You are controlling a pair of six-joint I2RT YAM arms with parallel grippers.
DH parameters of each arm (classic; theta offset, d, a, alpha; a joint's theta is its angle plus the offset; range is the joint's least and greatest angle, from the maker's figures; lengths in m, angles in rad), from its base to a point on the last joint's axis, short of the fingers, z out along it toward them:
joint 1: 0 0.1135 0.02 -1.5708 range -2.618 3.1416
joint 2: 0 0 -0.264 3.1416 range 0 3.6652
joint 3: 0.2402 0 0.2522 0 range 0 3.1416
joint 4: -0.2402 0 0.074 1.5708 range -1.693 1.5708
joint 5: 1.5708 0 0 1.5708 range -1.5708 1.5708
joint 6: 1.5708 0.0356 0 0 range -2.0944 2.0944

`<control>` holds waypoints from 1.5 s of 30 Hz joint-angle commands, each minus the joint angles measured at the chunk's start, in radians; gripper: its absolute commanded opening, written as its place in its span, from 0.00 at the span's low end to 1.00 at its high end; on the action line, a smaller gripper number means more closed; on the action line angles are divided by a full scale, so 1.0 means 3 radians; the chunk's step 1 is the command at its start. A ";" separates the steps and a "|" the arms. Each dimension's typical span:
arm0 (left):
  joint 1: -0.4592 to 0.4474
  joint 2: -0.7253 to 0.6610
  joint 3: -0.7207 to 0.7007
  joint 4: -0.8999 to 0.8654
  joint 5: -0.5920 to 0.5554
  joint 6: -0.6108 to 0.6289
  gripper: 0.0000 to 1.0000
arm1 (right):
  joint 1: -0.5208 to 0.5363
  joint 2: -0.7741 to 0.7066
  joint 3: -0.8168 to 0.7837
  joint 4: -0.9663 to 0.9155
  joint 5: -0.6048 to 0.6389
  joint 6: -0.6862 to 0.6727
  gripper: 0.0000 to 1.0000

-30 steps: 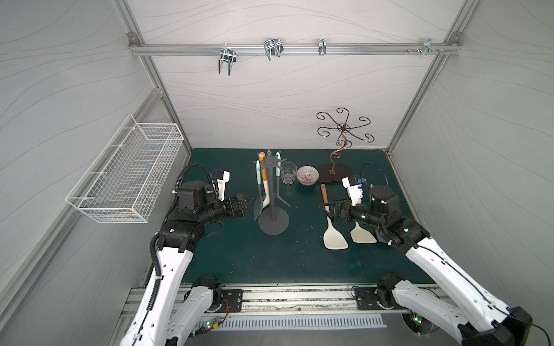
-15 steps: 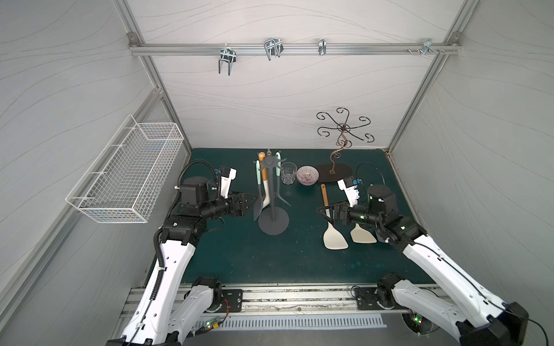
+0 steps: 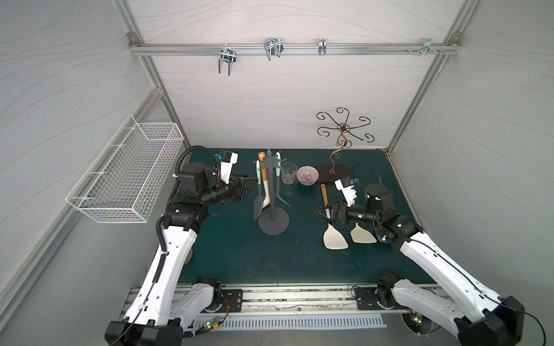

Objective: Take the spatula off the kitchen utensil rack
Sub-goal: Take off the spatula from the rack.

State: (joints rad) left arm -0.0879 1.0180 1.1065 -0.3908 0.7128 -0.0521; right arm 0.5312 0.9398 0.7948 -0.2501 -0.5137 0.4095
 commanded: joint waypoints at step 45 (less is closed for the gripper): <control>0.0096 0.0388 0.0019 0.0701 0.0809 0.0704 0.58 | -0.0076 0.0255 -0.0021 0.0189 -0.0064 -0.0057 0.99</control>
State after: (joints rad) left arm -0.0700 1.1252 1.0977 -0.2535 0.9020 0.1673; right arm 0.5152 1.0088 0.7849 -0.2161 -0.5213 0.3954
